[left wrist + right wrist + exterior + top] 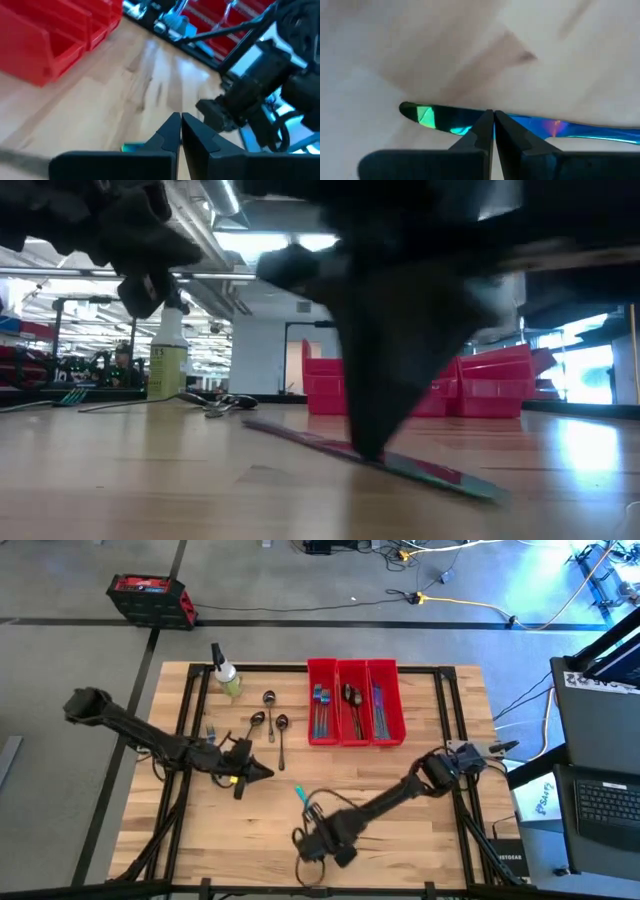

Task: Sort silverware
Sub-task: Put the blue knife into the right red silverware bin

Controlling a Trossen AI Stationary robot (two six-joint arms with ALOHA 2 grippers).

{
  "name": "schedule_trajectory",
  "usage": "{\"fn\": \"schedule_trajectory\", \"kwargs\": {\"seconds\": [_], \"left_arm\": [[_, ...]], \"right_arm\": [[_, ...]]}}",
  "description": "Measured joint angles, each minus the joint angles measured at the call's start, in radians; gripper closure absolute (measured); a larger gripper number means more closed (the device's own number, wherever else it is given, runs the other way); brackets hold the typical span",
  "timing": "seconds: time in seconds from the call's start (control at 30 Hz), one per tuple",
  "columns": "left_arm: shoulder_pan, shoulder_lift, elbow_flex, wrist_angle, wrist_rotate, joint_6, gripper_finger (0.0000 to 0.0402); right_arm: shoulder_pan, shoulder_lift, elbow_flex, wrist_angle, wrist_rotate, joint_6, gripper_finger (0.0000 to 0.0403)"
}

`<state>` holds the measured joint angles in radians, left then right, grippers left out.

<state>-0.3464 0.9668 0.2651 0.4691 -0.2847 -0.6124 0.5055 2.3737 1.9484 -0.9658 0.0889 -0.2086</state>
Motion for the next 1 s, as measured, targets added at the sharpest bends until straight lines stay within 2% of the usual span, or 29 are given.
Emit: {"fn": "schedule_trajectory", "kwargs": {"seconds": [0.17, 0.5, 0.6, 0.8, 0.93, 1.0], "left_arm": [[-0.074, 0.178, 0.006, 0.237, 0.014, 0.127, 0.0402], [-0.084, 0.442, 0.138, 0.254, 0.015, 0.332, 0.0402], [-0.083, 0.466, 0.157, 0.254, 0.028, 0.431, 0.0402], [-0.088, 0.462, 0.175, 0.287, 0.017, 0.627, 0.0402], [-0.086, 0.461, 0.182, 0.270, 0.025, 0.643, 0.0402], [-0.086, 0.461, 0.182, 0.268, 0.051, 0.660, 0.0402]], "right_arm": [[0.043, 0.000, 0.000, -0.058, 0.052, 0.062, 0.0403], [0.027, -0.016, 0.000, -0.081, 0.182, 0.185, 0.0403], [0.015, -0.025, 0.001, -0.097, 0.258, 0.228, 0.0403], [0.000, -0.080, 0.001, -0.103, 0.314, 0.269, 0.0403], [-0.010, -0.149, -0.001, -0.091, 0.408, 0.327, 0.0403], [-0.011, -0.209, -0.044, -0.023, 0.454, 0.343, 0.0403]]}}
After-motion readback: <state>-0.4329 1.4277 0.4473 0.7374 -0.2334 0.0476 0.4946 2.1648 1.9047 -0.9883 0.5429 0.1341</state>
